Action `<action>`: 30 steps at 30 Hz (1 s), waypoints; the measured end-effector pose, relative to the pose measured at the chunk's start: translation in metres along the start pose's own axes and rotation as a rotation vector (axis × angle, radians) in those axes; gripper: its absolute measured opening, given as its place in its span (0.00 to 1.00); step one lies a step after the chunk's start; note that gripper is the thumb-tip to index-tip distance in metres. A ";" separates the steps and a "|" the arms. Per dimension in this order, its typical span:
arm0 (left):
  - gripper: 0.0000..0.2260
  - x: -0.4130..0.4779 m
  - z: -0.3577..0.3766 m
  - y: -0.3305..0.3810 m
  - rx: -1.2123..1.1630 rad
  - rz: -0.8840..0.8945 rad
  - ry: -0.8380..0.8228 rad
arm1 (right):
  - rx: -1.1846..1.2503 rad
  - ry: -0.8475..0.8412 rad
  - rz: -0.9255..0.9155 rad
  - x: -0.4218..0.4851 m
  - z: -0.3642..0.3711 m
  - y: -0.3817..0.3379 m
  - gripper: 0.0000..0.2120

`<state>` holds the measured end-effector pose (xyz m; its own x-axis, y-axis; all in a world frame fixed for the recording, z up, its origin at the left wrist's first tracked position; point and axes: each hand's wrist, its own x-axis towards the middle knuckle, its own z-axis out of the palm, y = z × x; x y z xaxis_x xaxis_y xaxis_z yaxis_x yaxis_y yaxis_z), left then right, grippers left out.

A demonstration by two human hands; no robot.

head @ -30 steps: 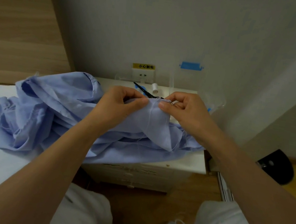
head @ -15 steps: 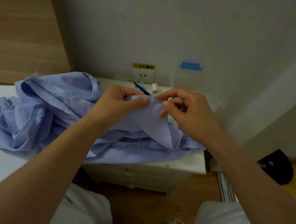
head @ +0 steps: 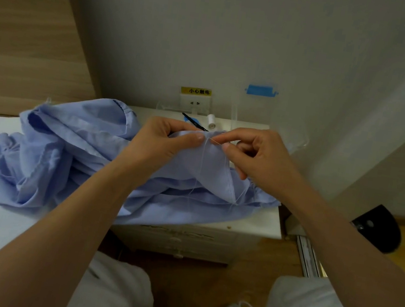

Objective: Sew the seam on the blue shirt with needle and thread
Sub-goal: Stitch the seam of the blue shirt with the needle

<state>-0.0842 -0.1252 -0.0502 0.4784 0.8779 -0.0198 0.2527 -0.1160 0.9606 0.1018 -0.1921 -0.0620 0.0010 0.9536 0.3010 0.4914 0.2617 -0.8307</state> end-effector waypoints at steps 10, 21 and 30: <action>0.05 -0.001 0.000 0.001 0.015 0.033 -0.011 | -0.016 0.000 0.019 0.001 0.001 -0.001 0.09; 0.05 -0.001 0.001 -0.002 0.093 0.082 0.007 | -0.048 -0.033 0.064 0.000 0.002 -0.002 0.09; 0.06 0.002 0.001 -0.007 0.260 0.121 0.012 | -0.108 -0.194 0.101 0.000 0.000 -0.001 0.07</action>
<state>-0.0842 -0.1230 -0.0568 0.5091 0.8554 0.0956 0.4017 -0.3343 0.8526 0.1007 -0.1923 -0.0609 -0.1075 0.9875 0.1150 0.5879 0.1564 -0.7937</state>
